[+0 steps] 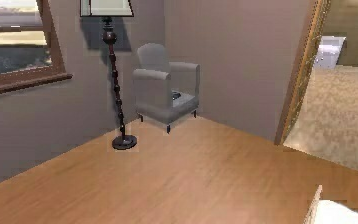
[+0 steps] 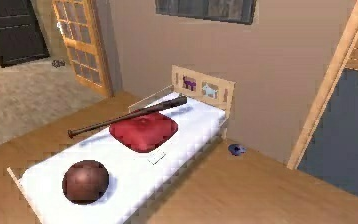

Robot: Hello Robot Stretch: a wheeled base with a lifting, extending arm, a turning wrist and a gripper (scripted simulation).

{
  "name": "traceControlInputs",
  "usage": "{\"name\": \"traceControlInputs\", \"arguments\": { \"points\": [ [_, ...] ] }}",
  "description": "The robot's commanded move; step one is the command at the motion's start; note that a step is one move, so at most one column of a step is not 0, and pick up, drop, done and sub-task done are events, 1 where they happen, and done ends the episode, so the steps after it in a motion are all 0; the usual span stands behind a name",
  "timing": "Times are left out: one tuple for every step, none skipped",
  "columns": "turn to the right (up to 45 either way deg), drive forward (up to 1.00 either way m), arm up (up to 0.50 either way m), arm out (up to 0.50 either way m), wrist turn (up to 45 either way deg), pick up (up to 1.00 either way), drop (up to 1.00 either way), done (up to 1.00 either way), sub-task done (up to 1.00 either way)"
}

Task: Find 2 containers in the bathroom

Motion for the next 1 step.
{"name": "traceControlInputs", "arguments": {
  "points": [
    [0.0, 0.50, 0.00, 0.00, 0.0, 0.00, 0.00, 0.00, 0.00]
  ]
}}
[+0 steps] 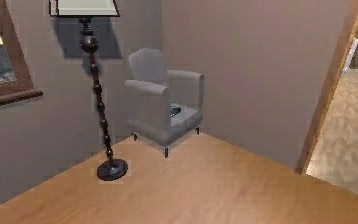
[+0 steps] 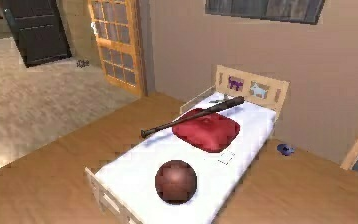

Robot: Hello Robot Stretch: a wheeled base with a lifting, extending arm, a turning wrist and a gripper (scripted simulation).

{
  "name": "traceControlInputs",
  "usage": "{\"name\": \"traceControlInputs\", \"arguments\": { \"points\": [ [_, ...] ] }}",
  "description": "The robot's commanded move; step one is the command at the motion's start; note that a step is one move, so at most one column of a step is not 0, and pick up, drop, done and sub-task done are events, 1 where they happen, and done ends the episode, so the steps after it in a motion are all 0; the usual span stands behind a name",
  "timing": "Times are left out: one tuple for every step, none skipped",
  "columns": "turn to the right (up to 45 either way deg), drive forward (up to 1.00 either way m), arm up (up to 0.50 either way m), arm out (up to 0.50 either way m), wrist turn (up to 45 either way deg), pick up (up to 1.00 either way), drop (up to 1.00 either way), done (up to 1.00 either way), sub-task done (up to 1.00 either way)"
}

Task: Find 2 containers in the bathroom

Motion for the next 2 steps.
{"name": "traceControlInputs", "arguments": {
  "points": [
    [15.0, 0.00, 0.00, 0.00, 0.0, 0.00, 0.00, 0.00, 0.00],
    [0.0, 0.05, 0.00, 0.00, 0.0, 0.00, 0.00, 0.00, 0.00]
  ]
}}
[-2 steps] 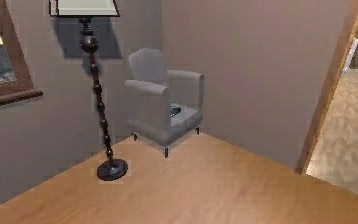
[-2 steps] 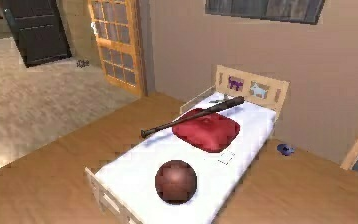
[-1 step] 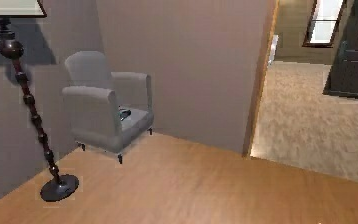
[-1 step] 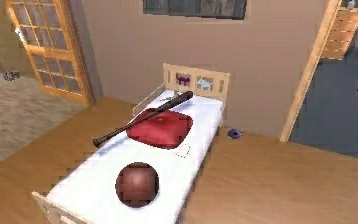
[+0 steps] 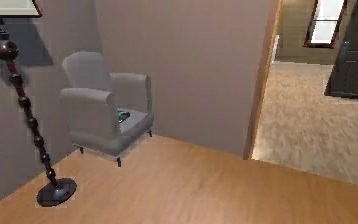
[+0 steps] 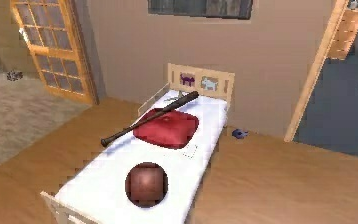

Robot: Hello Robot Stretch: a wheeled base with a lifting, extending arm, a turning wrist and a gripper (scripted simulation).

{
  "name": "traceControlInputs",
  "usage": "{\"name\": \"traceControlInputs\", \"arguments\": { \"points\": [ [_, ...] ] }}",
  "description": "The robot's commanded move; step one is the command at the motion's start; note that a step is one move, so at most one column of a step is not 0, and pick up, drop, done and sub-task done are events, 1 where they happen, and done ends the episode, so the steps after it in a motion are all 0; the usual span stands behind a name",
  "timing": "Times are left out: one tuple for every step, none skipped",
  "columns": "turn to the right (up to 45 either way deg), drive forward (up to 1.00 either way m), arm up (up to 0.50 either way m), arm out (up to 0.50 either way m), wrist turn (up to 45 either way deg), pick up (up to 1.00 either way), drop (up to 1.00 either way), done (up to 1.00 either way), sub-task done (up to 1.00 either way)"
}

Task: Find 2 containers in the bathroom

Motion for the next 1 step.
{"name": "traceControlInputs", "arguments": {
  "points": [
    [18.0, 0.00, 0.00, 0.00, 0.0, 0.00, 0.00, 0.00, 0.00]
  ]
}}
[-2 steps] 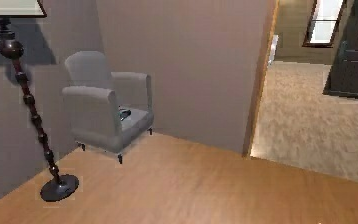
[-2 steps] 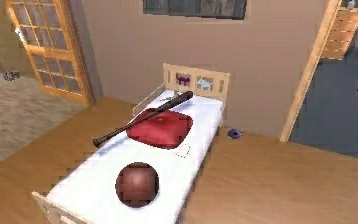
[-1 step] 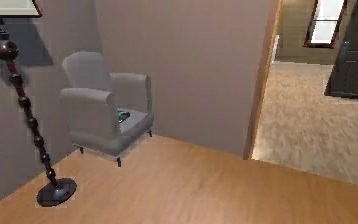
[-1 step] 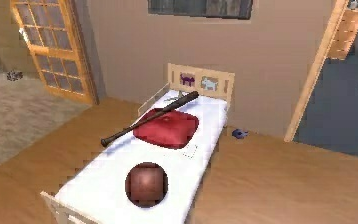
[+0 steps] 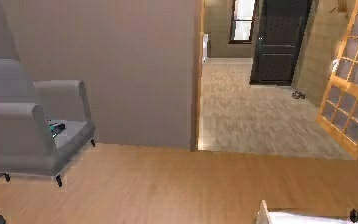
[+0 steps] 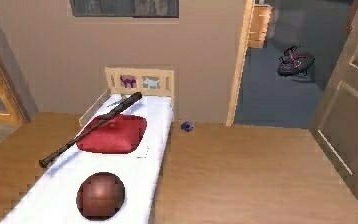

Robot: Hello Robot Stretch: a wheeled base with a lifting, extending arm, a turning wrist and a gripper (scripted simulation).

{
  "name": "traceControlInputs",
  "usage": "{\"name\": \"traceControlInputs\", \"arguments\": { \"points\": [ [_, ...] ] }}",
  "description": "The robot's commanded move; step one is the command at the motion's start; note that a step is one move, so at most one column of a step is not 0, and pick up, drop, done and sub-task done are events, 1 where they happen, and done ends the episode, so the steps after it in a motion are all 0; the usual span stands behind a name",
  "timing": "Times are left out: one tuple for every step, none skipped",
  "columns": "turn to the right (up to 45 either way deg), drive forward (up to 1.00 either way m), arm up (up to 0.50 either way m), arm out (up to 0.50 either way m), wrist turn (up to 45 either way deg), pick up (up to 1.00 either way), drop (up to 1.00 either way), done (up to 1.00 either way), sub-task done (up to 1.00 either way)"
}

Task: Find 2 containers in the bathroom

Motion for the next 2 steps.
{"name": "traceControlInputs", "arguments": {
  "points": [
    [0.0, 1.00, 0.00, 0.00, 0.0, 0.00, 0.00, 0.00, 0.00],
    [3.0, 0.00, 0.00, 0.00, 0.0, 0.00, 0.00, 0.00, 0.00]
  ]
}}
